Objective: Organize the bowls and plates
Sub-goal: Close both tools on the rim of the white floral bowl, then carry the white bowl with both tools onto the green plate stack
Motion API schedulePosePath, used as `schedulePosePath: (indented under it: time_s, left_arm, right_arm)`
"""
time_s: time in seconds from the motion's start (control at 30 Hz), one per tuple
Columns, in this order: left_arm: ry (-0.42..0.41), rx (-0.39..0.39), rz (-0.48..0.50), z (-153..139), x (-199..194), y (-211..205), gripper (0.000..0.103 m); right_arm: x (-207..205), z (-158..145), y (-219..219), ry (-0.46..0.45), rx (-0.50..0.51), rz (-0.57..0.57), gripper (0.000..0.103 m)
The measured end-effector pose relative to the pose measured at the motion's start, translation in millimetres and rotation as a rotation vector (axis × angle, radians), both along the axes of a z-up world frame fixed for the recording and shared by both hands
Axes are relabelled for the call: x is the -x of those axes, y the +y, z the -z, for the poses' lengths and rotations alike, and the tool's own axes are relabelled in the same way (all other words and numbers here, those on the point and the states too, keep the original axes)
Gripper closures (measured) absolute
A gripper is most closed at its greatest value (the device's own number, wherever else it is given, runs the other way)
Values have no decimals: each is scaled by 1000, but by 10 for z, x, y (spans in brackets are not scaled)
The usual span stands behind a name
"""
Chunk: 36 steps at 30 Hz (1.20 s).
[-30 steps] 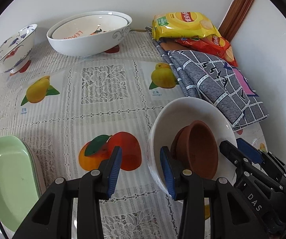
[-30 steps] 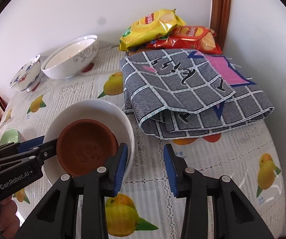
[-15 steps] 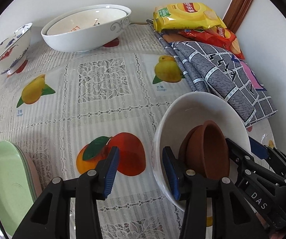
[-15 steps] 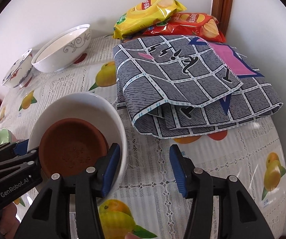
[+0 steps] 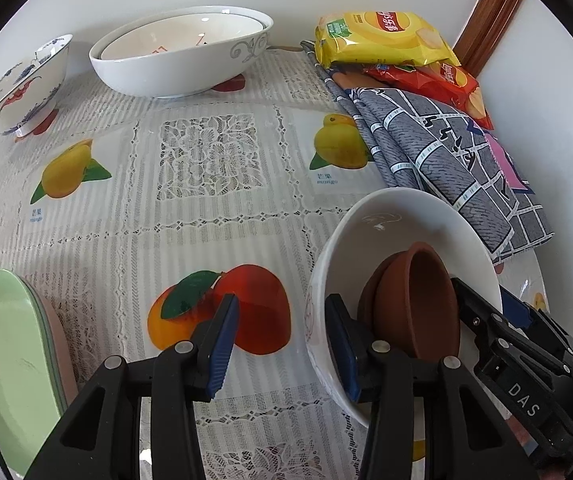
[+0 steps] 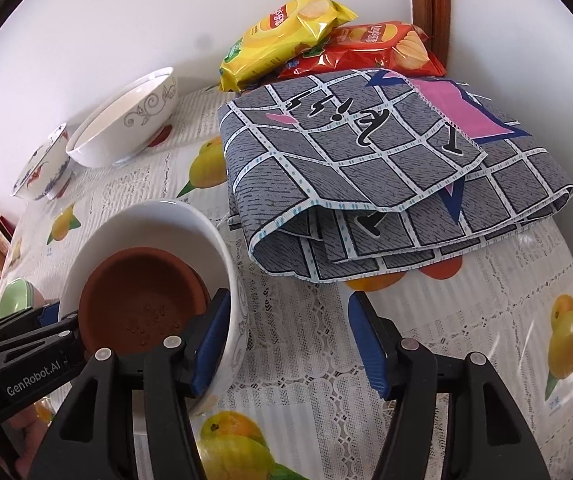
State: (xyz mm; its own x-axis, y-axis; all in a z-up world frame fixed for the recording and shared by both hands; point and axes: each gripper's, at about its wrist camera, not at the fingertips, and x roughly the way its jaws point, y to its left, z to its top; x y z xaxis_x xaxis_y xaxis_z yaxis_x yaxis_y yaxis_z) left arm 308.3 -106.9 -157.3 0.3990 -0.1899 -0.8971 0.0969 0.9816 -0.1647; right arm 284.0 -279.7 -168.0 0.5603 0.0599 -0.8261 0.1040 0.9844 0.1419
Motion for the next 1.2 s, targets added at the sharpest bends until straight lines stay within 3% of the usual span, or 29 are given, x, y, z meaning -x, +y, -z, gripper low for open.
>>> schedulePosePath:
  time_s: [0.13, 0.27, 0.37, 0.47, 0.8, 1.2]
  left_arm:
    - [-14, 9, 25, -20, 35, -25, 73]
    - [-21, 8, 45, -47, 52, -112, 88]
    - [-29, -16, 49, -56, 68, -157, 90]
    - [-19, 18, 28, -52, 70, -109, 91]
    - [-32, -21, 41, -87, 269, -63, 92]
    - [-45, -13, -1, -172, 599, 140, 93]
  right_arm:
    - [7, -9, 25, 3, -8, -7, 53]
    - [4, -36, 102, 1, -35, -34, 79]
    - [26, -62, 235, -13, 9, -54, 93]
    - [55, -69, 263, -15, 13, -35, 92]
    - [211, -65, 237, 19, -78, -2, 93]
    - [523, -161, 416, 9, -86, -25, 93]
